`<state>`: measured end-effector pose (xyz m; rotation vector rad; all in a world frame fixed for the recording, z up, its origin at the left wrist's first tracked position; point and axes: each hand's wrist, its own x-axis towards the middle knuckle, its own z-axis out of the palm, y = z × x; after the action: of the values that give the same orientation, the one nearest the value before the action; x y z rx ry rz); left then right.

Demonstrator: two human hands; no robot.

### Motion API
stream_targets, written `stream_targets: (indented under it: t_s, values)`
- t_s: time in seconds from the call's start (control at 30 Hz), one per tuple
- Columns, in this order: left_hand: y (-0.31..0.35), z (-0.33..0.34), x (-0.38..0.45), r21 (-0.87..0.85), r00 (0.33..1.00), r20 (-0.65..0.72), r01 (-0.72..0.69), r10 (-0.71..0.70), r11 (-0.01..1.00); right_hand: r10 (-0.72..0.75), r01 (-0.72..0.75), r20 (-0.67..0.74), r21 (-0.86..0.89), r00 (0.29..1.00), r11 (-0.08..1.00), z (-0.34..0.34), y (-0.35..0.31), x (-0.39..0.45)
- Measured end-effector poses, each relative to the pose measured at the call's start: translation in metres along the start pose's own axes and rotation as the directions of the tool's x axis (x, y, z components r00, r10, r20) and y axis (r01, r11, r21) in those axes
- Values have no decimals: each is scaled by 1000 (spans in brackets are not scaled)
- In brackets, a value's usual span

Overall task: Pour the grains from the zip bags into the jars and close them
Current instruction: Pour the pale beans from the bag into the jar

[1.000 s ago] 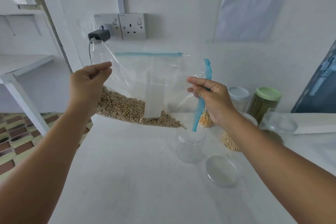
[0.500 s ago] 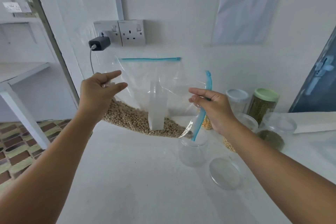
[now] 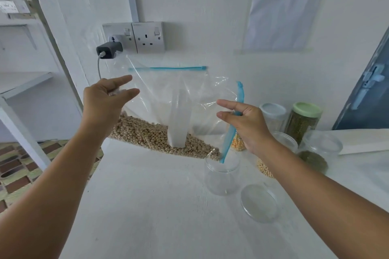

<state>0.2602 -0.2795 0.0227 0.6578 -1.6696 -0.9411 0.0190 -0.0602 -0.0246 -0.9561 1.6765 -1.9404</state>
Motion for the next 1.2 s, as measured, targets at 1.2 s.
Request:
stream_targets:
  t_s: [1.2]
  values:
    - [7, 13, 13, 20, 996, 15, -87, 86, 996, -3, 3, -31, 8, 1000, 1000, -2, 10, 3]
